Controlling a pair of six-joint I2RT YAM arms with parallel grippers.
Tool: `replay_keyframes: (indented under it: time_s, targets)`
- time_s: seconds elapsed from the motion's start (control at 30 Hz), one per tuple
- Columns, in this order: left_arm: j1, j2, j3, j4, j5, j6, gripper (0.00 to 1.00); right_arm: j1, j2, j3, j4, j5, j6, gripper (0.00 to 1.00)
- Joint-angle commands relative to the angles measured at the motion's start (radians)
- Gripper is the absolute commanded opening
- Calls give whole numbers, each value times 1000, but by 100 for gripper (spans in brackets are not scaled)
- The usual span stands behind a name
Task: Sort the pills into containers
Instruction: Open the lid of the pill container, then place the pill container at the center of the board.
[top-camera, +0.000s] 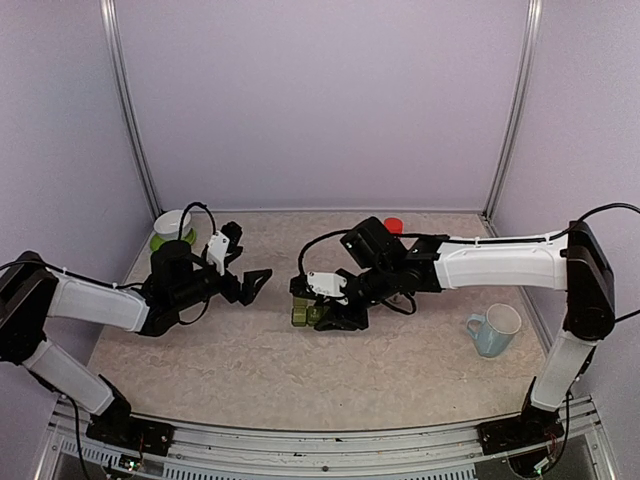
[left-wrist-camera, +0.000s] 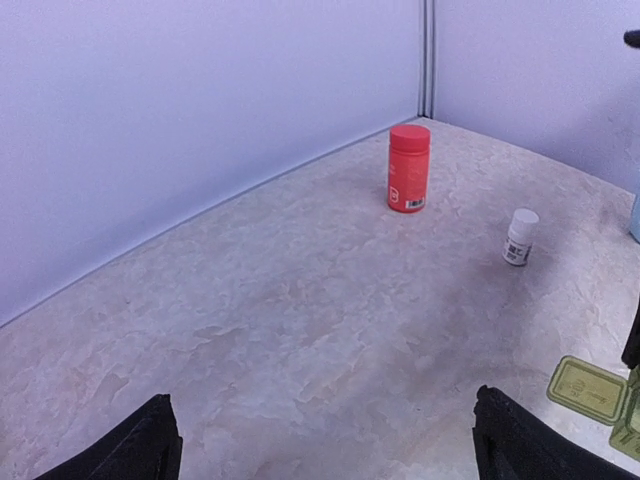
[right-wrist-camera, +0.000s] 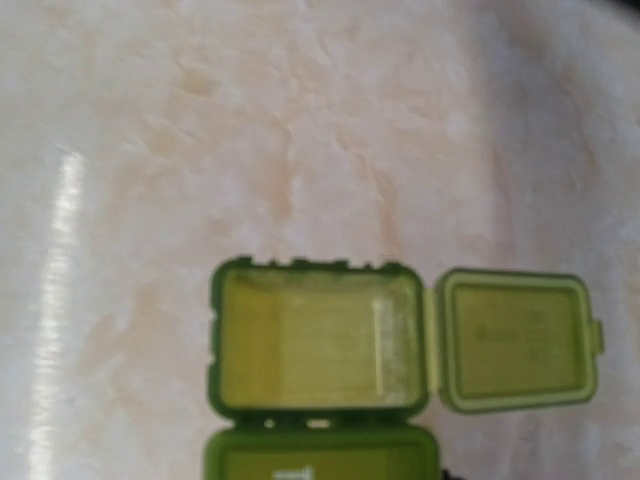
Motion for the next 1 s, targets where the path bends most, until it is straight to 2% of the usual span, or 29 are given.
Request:
replay_keyframes:
  time_s: [0.0, 0.13, 0.43, 0.97]
  targets:
    - [8, -64, -54, 117, -106, -27, 99, -3, 52, 28, 36, 57, 6, 34]
    - [18, -99, -87, 147, -156, -31, 99, -26, 93, 47, 67, 45, 7, 35]
    - [48, -109, -110, 174, -176, -63, 99, -115, 217, 135, 108, 16, -57, 36]
    - [63, -153, -148, 199, -213, -79, 99, -228, 442, 357, 64, -6, -157, 37]
